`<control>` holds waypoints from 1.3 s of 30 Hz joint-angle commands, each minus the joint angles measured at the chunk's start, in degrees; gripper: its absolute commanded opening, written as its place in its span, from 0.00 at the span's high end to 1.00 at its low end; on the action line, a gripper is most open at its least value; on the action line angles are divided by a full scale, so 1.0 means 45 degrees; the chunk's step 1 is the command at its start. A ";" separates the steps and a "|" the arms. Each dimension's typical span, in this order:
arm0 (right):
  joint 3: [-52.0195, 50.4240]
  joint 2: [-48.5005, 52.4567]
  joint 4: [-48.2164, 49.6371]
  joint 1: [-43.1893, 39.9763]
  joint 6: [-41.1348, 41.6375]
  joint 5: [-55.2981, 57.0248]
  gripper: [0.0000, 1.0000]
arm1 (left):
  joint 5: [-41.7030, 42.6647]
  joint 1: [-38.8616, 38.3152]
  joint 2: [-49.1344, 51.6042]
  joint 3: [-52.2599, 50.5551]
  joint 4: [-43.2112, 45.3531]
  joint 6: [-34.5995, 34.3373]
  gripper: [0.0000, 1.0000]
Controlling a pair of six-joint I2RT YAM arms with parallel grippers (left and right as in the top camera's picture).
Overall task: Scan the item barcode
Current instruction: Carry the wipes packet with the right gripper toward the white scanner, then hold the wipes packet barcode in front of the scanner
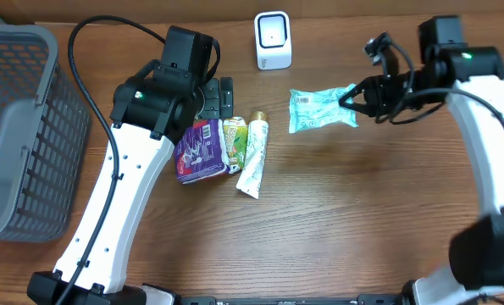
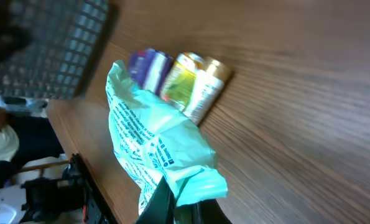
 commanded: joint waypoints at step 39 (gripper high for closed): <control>0.0097 0.3677 1.5203 0.6577 -0.4420 1.9341 0.96 | -0.0262 0.0073 0.0063 0.0253 0.0005 -0.0131 0.00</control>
